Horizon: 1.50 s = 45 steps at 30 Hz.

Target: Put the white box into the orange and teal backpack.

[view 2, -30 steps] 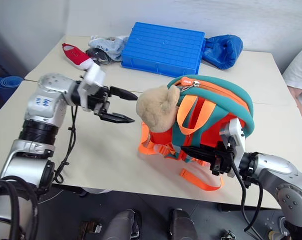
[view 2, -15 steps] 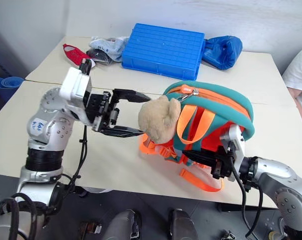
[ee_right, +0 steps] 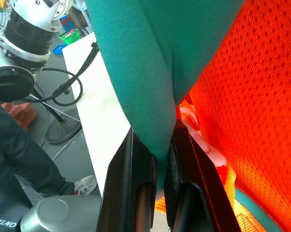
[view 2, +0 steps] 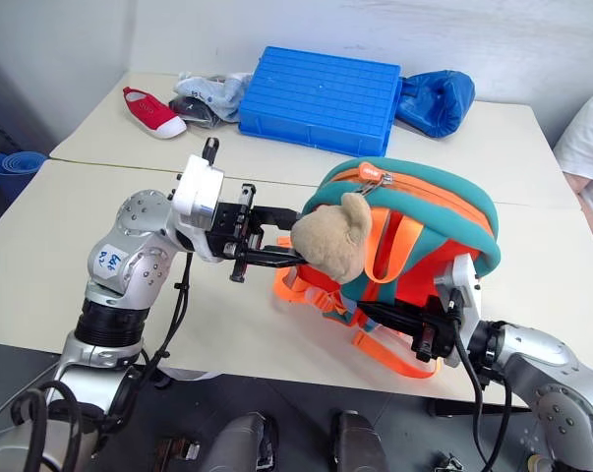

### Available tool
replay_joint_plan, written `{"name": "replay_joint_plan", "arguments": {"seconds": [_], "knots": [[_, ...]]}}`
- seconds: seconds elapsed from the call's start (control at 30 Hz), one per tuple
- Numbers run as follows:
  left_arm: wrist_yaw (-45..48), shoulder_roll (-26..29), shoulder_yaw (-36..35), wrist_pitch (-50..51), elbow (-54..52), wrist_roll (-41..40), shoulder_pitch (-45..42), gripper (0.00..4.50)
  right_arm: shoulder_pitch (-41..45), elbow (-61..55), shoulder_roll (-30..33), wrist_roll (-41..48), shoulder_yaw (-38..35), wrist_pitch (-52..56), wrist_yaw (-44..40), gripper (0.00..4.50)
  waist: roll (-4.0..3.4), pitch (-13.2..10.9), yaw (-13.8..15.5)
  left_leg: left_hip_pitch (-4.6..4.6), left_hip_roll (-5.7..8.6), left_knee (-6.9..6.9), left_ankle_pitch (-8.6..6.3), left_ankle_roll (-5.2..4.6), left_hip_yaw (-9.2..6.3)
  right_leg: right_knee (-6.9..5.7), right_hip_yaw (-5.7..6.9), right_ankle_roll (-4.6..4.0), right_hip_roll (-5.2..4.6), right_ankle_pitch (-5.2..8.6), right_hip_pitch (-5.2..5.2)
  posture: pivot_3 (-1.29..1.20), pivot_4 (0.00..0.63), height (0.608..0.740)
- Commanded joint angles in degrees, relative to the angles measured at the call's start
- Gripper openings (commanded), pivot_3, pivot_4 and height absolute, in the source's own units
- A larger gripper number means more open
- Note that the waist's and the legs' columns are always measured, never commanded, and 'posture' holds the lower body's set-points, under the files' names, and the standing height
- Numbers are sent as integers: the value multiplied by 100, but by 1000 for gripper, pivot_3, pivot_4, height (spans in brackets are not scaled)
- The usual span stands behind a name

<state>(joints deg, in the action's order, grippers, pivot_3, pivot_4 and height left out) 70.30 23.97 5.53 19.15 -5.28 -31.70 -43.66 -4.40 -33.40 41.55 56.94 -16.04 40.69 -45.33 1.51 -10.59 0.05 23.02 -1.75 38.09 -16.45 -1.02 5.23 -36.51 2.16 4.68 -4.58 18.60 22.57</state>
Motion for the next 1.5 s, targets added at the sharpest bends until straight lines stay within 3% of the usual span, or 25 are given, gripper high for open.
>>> {"name": "replay_joint_plan", "arguments": {"seconds": [0.03, 0.13, 0.33, 0.47, 0.67, 0.73, 0.87, 1.03, 1.2, 1.23, 1.33, 1.43, 1.5], "knots": [[-510, 23, -438, 340, 145, -208, -315, 650, -217, -237, -254, 648, -440, -35, 292, 0, 0, 0, 11, 0, -1, 0, 0, 0, 0, 0, 0, 0, 0, 0, 0, 0, 150, 740], [-620, 256, -639, 445, 565, -121, -584, 308, -449, -349, -258, 845, -664, -20, 439, 0, 0, 0, 5, 1, 1, 2, 0, 0, -2, -2, 0, 0, -3, 0, 0, 0, 150, 740], [-360, 1141, -565, 767, 1933, 351, -1306, 297, -1161, -492, -335, 895, -1059, -163, 552, 0, -1, 0, -4, -3, 1, -2, 0, -1, 0, -2, 3, 0, 4, 0, 0, 0, 150, 740], [-51, 1532, -315, 628, 2556, 791, -1344, 297, -1601, -616, -470, 776, -1138, -347, 539, 0, -1, 1, -3, -2, 1, -5, 0, -1, 2, -3, 4, 0, 4, 0, 1, 0, 150, 740], [170, 1489, 100, 674, 2961, 1166, -896, 297, -1835, -727, -668, 571, -946, -614, 567, 0, -1, 1, -4, -2, 1, -4, -1, -2, 3, -3, 0, 0, 2, 0, 1, 0, 150, 740], [-214, 1223, 145, 500, 3150, 1355, -756, 297, -1896, -768, -664, 695, -877, -537, 555, 0, -1, 1, -2, -2, 0, -4, -1, -2, 3, -3, -1, 0, 2, 0, 2, 0, 150, 740], [140, 973, 469, 295, 2742, 1400, 10, 297, -1863, -792, -753, 429, -668, -666, 621, 0, -7, 4, -26, -5, -1, -4, -7, -12, 3, -3, -4, -1, 0, 1, 2, 0, 150, 740], [189, 697, 288, -7, 2284, 1193, 675, 297, -1495, -641, -920, -547, -409, -1323, 650, 0, -9, 7, -8, -10, -2, -5, -8, -9, 6, -7, -8, -4, -4, 2, 2, 0, 150, 740], [41, 597, -117, -970, 2528, 1219, 964, 297, -1115, -401, -840, -1469, -108, -1824, 573, 0, -9, 9, -4, -12, 3, -6, -11, -16, 5, -9, -6, -4, -11, 2, 2, 0, 150, 740], [148, 578, -216, -1333, 2535, 1170, 1026, 636, -1082, -367, -726, -1690, -4, -1961, 386, 0, -10, 9, -6, -13, 2, -6, -11, -15, 5, -10, -5, -4, -10, 2, 2, 0, 150, 740], [277, 749, -468, -1349, 2131, 931, 1361, 1468, -1158, -286, -455, -2232, 166, -2414, -74, 855, -12, 10, -40, -18, 2, -10, -13, -17, 15, -12, -10, -4, -6, 2, 4, 0, 150, 740], [276, 1184, -723, -1350, 1852, 983, 1758, 2479, -1294, -239, -467, -2362, -305, -2795, -94, 1943, -12, 10, -29, -19, -5, -13, -12, -15, 10, -15, -5, -10, 0, 6, 5, 0, 150, 740], [57, 1496, -1020, -1690, 1921, 1147, 2037, 3116, -1749, -167, -137, -2474, -693, -2832, -511, 2622, -12, 10, -25, -22, -4, -14, -12, -14, 11, -20, -8, -10, -2, 6, 5, 0, 150, 740]]}}
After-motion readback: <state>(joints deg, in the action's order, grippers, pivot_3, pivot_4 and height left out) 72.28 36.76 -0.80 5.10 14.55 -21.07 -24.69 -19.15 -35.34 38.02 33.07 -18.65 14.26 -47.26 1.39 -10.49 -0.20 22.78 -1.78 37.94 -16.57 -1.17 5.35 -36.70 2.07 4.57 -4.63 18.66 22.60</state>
